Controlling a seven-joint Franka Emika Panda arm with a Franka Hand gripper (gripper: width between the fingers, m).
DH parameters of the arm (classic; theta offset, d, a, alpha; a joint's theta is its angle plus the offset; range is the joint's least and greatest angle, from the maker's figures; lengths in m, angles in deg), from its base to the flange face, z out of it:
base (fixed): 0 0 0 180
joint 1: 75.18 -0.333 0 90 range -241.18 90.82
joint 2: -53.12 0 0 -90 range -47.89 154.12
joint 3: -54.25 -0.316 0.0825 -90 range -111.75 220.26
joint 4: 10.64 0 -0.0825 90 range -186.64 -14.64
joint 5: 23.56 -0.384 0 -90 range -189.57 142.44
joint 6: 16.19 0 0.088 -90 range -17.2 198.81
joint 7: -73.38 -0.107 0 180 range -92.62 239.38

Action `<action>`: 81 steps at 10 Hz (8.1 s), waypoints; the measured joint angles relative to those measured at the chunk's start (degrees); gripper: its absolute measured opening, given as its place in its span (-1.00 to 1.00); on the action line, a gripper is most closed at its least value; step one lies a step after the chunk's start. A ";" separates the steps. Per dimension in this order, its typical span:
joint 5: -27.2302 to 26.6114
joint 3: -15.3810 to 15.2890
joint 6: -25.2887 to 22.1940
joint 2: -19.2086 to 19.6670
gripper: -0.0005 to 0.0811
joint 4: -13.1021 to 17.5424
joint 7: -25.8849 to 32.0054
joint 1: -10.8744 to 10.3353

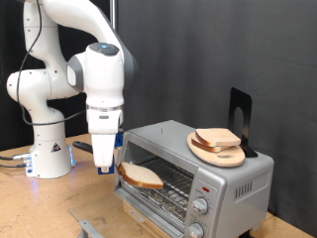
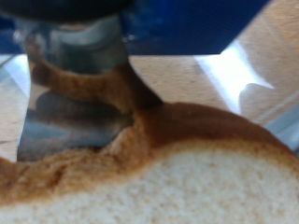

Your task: Make a piece of toast with the oven

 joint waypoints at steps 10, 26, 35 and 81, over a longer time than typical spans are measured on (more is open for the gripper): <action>0.64 -0.10 2.76 5.25 -0.03 1.91 3.72 0.38; 3.13 -3.57 6.50 1.41 -0.03 -4.27 3.58 -0.62; -1.17 -3.46 8.82 -0.41 -0.03 -7.39 3.47 -0.64; -4.69 -4.73 3.33 -2.34 -0.03 -9.51 9.44 2.64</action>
